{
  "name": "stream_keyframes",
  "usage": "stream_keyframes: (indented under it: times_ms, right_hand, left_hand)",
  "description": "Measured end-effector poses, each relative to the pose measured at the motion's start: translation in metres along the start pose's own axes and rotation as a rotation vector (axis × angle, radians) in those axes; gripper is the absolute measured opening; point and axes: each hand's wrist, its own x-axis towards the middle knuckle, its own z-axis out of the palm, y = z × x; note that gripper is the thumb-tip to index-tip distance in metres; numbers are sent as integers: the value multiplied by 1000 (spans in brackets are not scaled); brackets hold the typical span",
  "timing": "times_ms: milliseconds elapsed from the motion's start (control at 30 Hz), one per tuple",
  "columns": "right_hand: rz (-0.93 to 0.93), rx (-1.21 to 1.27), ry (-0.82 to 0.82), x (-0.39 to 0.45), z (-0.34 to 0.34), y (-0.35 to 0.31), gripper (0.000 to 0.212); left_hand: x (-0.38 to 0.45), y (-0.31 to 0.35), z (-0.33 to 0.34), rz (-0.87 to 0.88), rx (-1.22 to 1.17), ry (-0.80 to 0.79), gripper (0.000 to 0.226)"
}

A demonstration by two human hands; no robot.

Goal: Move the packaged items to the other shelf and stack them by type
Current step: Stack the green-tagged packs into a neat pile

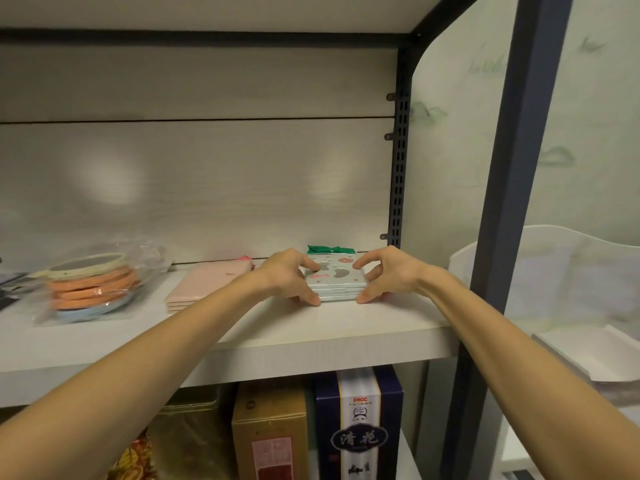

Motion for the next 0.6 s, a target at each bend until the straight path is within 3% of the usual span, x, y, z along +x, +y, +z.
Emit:
stream_keyframes:
  times_ms: [100,267,433,600]
  right_hand:
    - [2,-22,-20,2,-4,-3,70]
    - [-22,-45,31,3,-2,-2,68]
    - [-35,-29,55,1,1,1,65]
    - [-10,20,46,1,0,1,64]
  left_hand:
    - [-2,3,-2,18,32,18,80]
    - [0,-5,-5,-48,-155,33,79]
    - [5,-11,-1,-33,-127,46,104]
    - [-1,-5,-3,-5,-71,65,78]
